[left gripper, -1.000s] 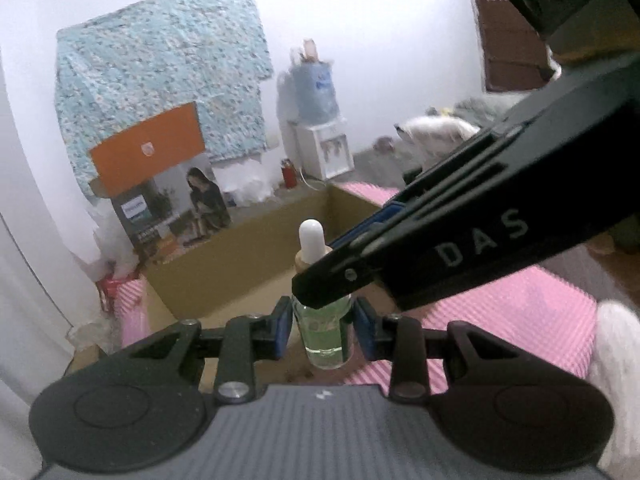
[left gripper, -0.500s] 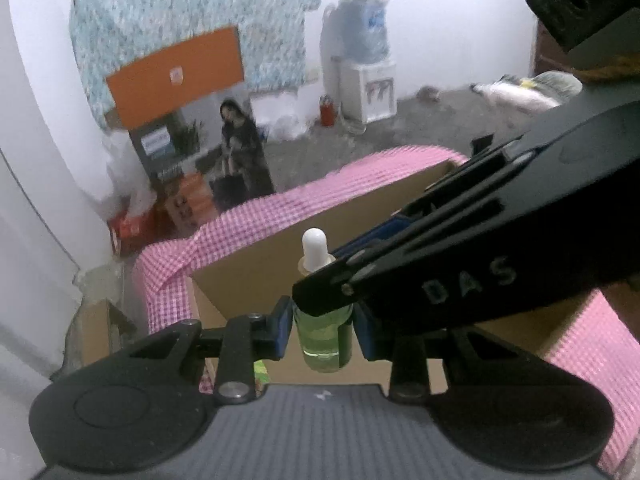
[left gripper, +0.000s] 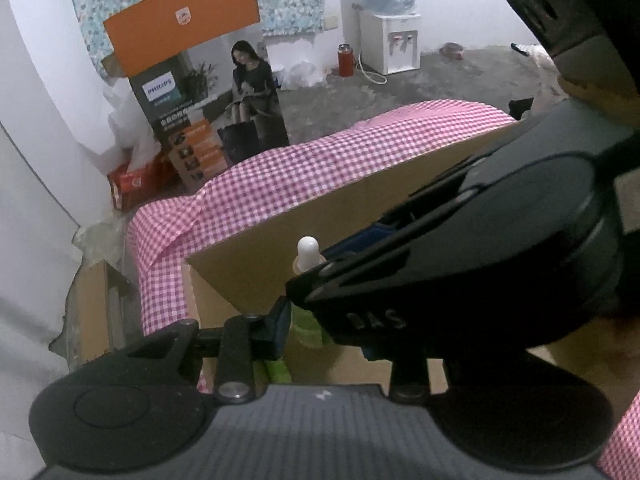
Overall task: Organize rigid objects
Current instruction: 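Carry the dropper bottle into the box and open the right tool, then move the right tool to the black tape roll and grip its rim, then lift the tape roll with the right tool and carry it toward the box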
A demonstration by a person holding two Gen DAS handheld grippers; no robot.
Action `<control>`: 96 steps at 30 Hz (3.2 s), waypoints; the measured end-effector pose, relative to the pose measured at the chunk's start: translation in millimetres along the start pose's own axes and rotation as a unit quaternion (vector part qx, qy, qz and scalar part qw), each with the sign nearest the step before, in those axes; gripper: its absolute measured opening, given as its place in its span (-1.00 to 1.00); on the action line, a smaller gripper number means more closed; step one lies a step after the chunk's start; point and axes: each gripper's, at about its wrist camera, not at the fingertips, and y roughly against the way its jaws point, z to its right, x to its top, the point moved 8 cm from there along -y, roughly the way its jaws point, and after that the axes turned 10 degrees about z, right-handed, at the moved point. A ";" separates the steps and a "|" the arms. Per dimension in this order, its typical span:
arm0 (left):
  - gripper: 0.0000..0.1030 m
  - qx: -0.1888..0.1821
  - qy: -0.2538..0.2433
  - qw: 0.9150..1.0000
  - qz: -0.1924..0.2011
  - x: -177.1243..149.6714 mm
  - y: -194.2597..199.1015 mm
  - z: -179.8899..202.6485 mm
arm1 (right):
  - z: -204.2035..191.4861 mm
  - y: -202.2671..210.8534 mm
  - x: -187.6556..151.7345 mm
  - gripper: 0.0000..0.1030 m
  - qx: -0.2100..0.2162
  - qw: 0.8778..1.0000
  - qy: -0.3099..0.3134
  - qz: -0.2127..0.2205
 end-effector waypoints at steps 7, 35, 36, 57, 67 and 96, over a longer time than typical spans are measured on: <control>-0.06 -0.004 -0.001 1.000 0.002 2.1 0.1 0.7 | 4.5 -25.5 -2.7 -0.55 -0.005 1.000 0.007 -0.018; 0.79 -0.048 -0.001 0.992 0.118 -67.6 185.6 92.7 | -26.5 267.7 -117.0 0.29 -0.006 0.989 -0.032 0.141; 0.79 -0.052 0.002 0.992 0.114 -77.8 184.7 99.0 | -28.0 271.3 -135.6 0.29 -0.007 0.990 -0.040 0.134; 0.04 -0.143 -0.017 0.989 0.029 -222.8 158.6 201.4 | -33.9 225.5 -301.2 -0.58 -0.055 0.995 -0.087 0.005; -0.19 -0.144 -0.046 0.988 0.021 -225.7 136.4 219.6 | -42.1 217.9 -298.3 -0.86 -0.078 0.997 -0.004 -0.025; 0.16 -0.135 -0.098 0.984 0.054 -194.0 106.0 252.3 | -8.8 212.4 -297.8 -0.38 -0.134 0.989 0.036 -0.045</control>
